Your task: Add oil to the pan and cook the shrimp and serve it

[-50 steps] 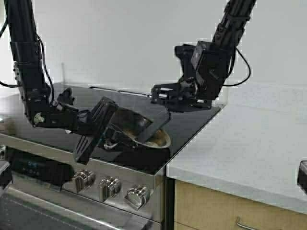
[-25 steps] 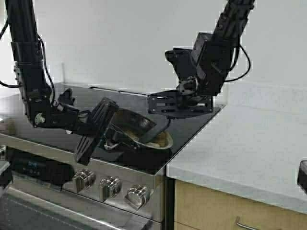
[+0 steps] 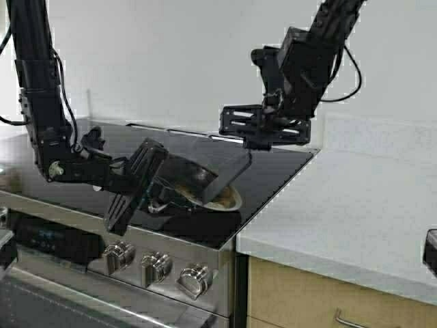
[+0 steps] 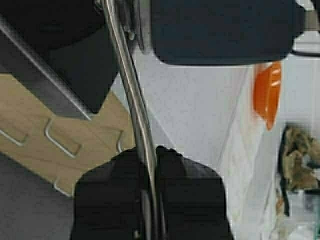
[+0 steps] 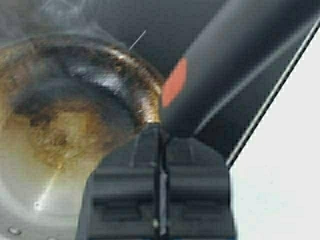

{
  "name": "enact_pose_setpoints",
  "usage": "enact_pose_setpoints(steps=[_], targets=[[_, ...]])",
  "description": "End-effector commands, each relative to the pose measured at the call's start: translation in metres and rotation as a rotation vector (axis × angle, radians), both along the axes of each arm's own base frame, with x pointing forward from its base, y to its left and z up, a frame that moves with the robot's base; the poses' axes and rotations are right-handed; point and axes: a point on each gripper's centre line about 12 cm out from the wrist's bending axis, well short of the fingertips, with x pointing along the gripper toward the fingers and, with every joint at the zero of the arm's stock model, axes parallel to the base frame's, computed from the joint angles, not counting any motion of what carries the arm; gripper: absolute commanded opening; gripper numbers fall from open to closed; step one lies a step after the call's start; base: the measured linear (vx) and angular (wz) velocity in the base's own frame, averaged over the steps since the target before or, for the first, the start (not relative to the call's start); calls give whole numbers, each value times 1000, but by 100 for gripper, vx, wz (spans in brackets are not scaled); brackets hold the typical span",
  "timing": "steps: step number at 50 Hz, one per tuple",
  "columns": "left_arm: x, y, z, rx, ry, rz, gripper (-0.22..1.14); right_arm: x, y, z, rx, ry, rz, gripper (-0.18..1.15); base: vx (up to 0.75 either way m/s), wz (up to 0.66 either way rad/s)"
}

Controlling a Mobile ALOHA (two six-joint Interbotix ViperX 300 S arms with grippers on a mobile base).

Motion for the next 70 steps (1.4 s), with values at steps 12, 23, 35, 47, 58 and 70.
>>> enact_pose_setpoints(steps=[12, 23, 35, 47, 58, 70], targets=[[5, -3, 9, -25, -44, -6, 3, 36, -23, 21, 31, -72, -85, 8, 0, 0], [6, -3, 10, -26, -45, -4, 3, 51, -14, 2, 18, -50, -78, 8, 0, 0], [5, -2, 10, -29, -42, -5, 3, 56, -14, -22, -3, -16, -84, 8, 0, 0], [4, -3, 10, -34, -44, -8, 3, 64, -20, -22, -43, -28, -79, 8, 0, 0], [4, -3, 10, -34, -44, -9, 3, 57, -23, -39, -60, 35, -71, 8, 0, 0], [5, -5, 10, -43, -37, -19, 3, 41, -14, -64, -46, 107, -63, 8, 0, 0]])
